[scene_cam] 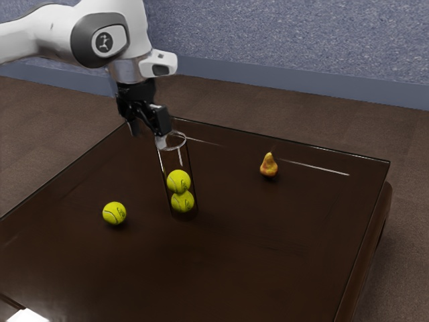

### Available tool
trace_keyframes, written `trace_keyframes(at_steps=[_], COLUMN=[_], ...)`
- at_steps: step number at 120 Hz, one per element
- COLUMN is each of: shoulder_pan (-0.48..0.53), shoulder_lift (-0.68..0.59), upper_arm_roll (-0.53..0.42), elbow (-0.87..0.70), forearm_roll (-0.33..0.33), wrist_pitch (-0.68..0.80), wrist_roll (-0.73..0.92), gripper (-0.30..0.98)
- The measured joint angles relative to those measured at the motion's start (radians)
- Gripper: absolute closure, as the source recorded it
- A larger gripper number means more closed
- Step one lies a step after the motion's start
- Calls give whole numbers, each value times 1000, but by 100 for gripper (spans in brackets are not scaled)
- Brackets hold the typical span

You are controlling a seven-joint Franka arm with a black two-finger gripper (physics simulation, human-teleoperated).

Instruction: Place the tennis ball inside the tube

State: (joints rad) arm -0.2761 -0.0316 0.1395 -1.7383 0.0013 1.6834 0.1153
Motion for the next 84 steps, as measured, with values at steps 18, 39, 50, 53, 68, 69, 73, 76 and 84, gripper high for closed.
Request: trace_keyframes(at_steps=[18,39,50,53,68,69,73,76,84], shoulder_pan=[136,263,263,261,247,247,251,259,292], shoulder_lift=[-28,-17,31,50,102,103,106,110,139], upper_arm_roll=[6,27,29,29,28,28,28,28,29], elbow=[-91,-312,-387,-400,-455,-461,-477,-484,-491], forearm_roll=[14,38,58,62,71,71,73,74,76], wrist_pitch=[40,213,344,382,557,566,599,622,683], wrist_roll=[-6,-10,-10,-10,-10,-11,-10,-10,-6], gripper=[0,0,0,0,0,0,0,0,0])
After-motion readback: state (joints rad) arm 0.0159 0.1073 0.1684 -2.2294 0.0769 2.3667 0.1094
